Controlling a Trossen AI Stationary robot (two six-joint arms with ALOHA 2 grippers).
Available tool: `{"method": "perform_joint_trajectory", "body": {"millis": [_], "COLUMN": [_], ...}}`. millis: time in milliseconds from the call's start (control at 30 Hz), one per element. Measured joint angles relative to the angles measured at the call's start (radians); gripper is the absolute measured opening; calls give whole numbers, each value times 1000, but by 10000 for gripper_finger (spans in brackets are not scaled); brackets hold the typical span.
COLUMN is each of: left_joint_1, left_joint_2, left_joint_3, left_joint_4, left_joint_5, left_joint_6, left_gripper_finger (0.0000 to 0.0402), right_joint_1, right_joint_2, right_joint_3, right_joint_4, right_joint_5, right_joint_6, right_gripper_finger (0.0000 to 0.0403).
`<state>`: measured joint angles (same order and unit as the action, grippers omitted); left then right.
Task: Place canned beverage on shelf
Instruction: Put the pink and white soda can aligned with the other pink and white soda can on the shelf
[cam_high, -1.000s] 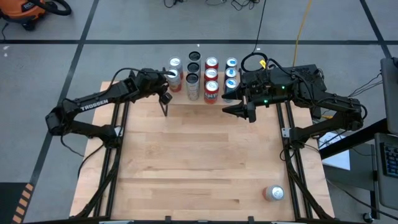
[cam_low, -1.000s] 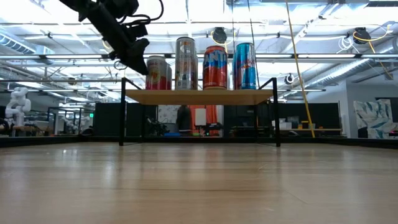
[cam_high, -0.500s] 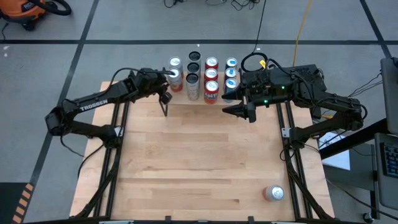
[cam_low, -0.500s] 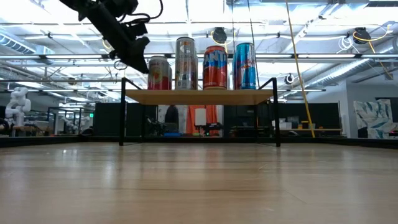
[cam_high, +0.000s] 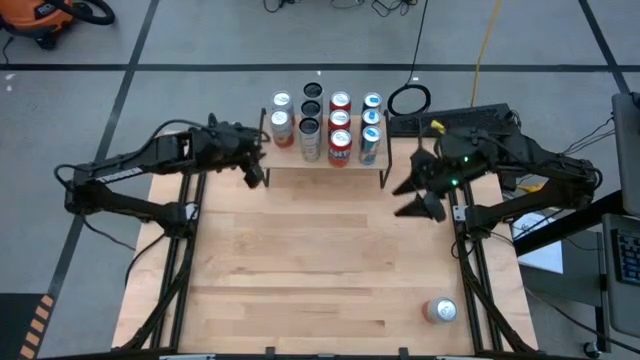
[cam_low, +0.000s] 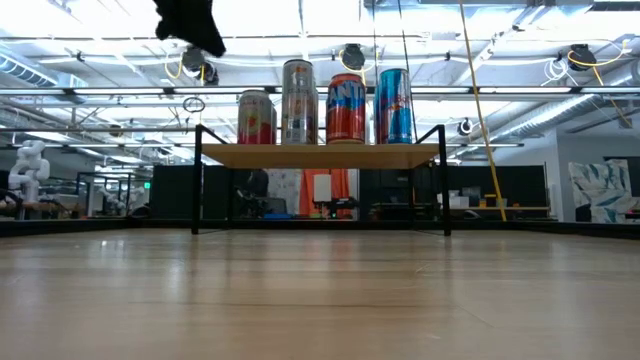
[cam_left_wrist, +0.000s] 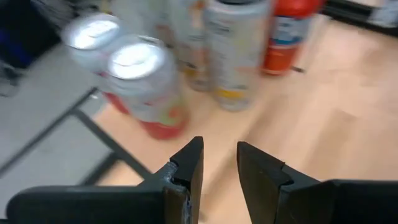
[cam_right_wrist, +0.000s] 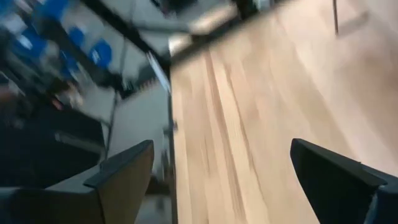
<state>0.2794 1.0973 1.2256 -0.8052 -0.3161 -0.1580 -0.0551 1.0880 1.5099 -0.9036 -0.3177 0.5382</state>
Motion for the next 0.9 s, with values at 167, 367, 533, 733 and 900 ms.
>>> {"method": "perform_joint_trajectory", "body": {"millis": [167,367,533,733,900], "left_joint_1": [-183,-409,-572,-673,-703], "left_joint_2": [0,15,64,125,155], "left_joint_3": [36,36,36,36,36], "left_joint_4": [-64,-61,-58,-18,67], "left_joint_5": [0,-1,-1,-1,-2], "left_joint_6": [-188,-403,-474,-517,-518], "left_gripper_finger": [99,99,99,99,99], "right_joint_1": [112,253,401,569,684], "right_joint_2": [-1,-1,23,73,123], "right_joint_3": [0,0,0,-1,-1], "right_joint_4": [-176,-297,-438,-462,-457], "right_joint_5": [40,84,89,112,112], "right_joint_6": [0,46,135,200,318], "right_gripper_finger": [357,357,357,357,363]}}
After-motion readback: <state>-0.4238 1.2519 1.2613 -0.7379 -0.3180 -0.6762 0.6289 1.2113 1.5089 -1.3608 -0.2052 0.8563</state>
